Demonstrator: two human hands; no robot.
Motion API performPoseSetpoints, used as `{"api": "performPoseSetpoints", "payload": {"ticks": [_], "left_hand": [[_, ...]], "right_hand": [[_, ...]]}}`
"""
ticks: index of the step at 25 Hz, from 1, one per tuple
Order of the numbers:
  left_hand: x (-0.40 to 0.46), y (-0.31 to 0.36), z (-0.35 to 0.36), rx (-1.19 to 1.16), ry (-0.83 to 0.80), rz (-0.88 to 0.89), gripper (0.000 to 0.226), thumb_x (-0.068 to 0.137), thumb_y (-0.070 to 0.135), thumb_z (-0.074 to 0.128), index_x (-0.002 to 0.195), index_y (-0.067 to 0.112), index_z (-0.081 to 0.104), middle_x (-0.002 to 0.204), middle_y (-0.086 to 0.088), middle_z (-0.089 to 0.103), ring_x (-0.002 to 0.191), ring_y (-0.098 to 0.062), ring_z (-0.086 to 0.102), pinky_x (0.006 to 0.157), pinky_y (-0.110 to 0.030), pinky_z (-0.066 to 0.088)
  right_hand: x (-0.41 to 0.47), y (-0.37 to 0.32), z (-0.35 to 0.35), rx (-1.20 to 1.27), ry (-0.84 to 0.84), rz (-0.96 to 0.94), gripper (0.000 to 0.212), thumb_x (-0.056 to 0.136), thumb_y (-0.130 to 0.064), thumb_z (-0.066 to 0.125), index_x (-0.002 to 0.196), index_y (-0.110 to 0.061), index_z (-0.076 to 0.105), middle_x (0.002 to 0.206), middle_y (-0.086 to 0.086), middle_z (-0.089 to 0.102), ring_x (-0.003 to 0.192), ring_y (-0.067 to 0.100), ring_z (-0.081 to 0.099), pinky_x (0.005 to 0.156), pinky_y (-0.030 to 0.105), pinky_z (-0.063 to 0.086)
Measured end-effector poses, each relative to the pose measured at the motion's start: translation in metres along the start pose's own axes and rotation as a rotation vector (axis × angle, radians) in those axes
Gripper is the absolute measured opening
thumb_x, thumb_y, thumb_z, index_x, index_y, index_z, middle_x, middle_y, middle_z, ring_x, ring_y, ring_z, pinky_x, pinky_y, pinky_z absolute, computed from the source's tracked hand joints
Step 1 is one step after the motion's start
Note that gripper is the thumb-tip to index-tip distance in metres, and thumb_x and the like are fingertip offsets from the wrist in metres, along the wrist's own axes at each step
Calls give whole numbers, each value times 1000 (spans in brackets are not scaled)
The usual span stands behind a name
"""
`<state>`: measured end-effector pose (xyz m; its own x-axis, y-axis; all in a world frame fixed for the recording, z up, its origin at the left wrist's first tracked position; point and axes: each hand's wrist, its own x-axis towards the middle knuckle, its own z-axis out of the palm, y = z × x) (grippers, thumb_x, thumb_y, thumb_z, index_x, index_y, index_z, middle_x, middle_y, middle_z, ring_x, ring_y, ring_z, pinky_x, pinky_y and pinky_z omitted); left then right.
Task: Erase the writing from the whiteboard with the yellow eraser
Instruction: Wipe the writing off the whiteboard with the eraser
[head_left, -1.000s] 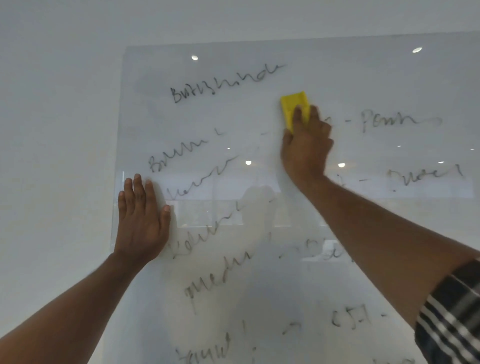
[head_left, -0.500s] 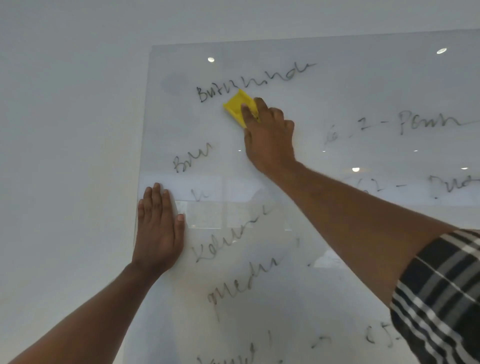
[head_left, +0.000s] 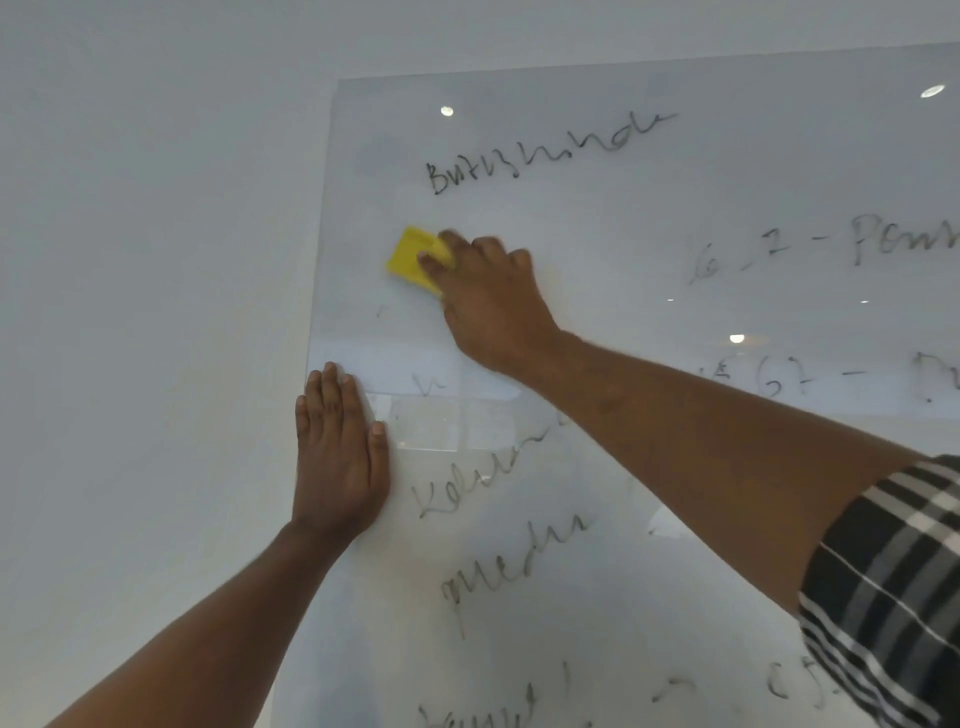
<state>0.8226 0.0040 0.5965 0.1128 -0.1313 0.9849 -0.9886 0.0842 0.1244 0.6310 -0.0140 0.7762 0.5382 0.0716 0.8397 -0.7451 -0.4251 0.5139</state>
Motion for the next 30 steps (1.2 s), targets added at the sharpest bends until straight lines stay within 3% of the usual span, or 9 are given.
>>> {"api": "performPoseSetpoints", "payload": {"ticks": [6,8,11,13,19,22,24,28,30], "left_hand": [[0,-14,-5,-152,-18,17,65,97,18,18,156,-10,18,167,-23,13,157,-38,7,129,-58,6],[0,-14,-5,-162,-8,5,63,95,5,22,156,-10,20,167,-24,15,157,-39,8,128,-60,9],[0,-17,-4,-148,-20,-13,68,89,-4,24,157,-9,18,168,-22,14,158,-35,7,128,-60,11],[0,-19,-6,-139,-31,-24,72,87,-4,22,158,-7,15,169,-19,13,159,-30,5,129,-57,10],[-4,-26,-7,-159,-20,36,74,83,-9,27,156,-11,17,166,-15,13,156,-8,-5,126,-61,13],[-5,-23,-11,-125,-50,34,73,84,-7,27,156,-10,19,167,-22,14,158,-22,0,127,-61,13],[-2,-18,-12,-89,-82,63,69,89,-3,26,157,-8,18,168,-22,12,158,-33,3,128,-59,10],[15,0,-11,-49,-111,170,61,100,7,28,158,-5,16,168,-20,12,158,-39,5,129,-58,10],[29,8,-10,-34,-122,174,59,103,15,25,158,-4,15,169,-20,11,158,-38,4,129,-55,8]], "right_hand": [[-99,-4,8,-48,-122,-692,53,93,-24,43,144,-27,56,156,8,51,123,31,59,85,39,42],[-73,3,5,-118,-135,-603,54,94,-22,43,146,-28,53,158,9,48,125,33,58,88,42,43],[-5,-2,-7,-67,-49,-147,54,100,-23,45,154,-28,42,165,8,35,133,35,49,95,46,38],[14,-18,-5,-33,-48,-55,56,100,-23,47,155,-28,39,167,7,32,134,34,46,97,46,37],[-89,-37,16,72,-59,-461,50,92,-23,55,142,-26,58,153,8,54,119,33,59,85,42,43],[-122,-6,10,-3,-117,-667,50,91,-22,55,140,-25,60,152,10,56,121,32,62,85,41,45],[-102,30,-1,-55,-93,-524,51,90,-24,60,141,-24,61,152,14,55,119,37,64,84,42,48],[-54,85,-29,-13,55,327,58,91,-24,56,149,-24,50,158,11,44,123,40,53,88,45,42],[-58,69,-26,-4,61,326,57,92,-23,56,149,-23,49,158,12,43,123,40,52,88,45,41]]}}
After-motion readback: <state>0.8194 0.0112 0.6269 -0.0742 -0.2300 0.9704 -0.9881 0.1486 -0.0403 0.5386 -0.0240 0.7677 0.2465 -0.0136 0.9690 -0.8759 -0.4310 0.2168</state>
